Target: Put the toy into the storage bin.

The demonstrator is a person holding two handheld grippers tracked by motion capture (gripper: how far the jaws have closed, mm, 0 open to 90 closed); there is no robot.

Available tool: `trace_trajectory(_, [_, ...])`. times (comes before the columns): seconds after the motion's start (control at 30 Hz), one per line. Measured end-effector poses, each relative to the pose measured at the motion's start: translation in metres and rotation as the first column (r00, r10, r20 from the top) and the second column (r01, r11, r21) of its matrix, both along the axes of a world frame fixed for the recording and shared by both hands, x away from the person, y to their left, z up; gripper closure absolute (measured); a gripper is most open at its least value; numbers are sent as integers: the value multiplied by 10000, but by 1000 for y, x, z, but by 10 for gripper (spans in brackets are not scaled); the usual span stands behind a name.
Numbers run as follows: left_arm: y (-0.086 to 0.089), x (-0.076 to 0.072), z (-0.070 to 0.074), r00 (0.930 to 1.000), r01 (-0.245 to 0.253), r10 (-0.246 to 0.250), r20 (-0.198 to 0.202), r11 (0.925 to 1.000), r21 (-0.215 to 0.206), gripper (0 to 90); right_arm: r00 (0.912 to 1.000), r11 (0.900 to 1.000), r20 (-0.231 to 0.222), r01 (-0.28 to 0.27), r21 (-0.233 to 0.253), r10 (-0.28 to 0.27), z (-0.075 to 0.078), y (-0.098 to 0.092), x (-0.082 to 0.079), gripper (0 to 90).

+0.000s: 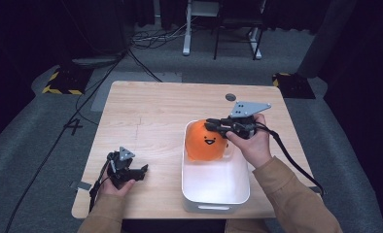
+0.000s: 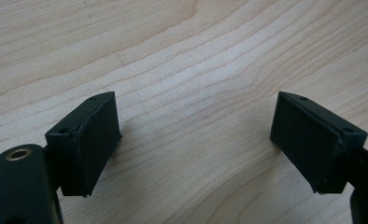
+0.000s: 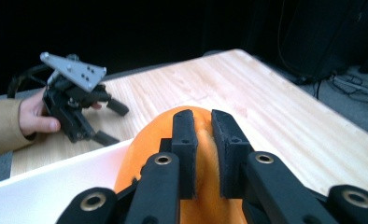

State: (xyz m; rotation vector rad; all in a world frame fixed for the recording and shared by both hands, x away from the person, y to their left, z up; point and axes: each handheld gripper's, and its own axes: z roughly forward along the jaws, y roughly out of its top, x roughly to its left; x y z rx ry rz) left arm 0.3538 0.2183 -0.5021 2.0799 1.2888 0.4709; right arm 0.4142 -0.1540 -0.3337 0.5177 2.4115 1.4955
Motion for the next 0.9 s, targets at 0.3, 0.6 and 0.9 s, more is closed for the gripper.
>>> trace_trajectory(0.3, [0, 0, 0, 10000, -2, 2, 5, 10000, 2, 160, 10000, 9958, -35, -75, -914, 72, -18, 13, 0, 805])
trace_trajectory(0.6, [0, 0, 0, 10000, -1, 1, 4, 10000, 4, 160, 9999, 9935, -54, -132, -1129, 127, -21, 16, 0, 802])
trace_trajectory(0.9, [0, 0, 0, 10000, -4, 4, 5, 10000, 2, 160, 9991, 9915, -407, -201, -1287, 149, -19, 15, 1, 802])
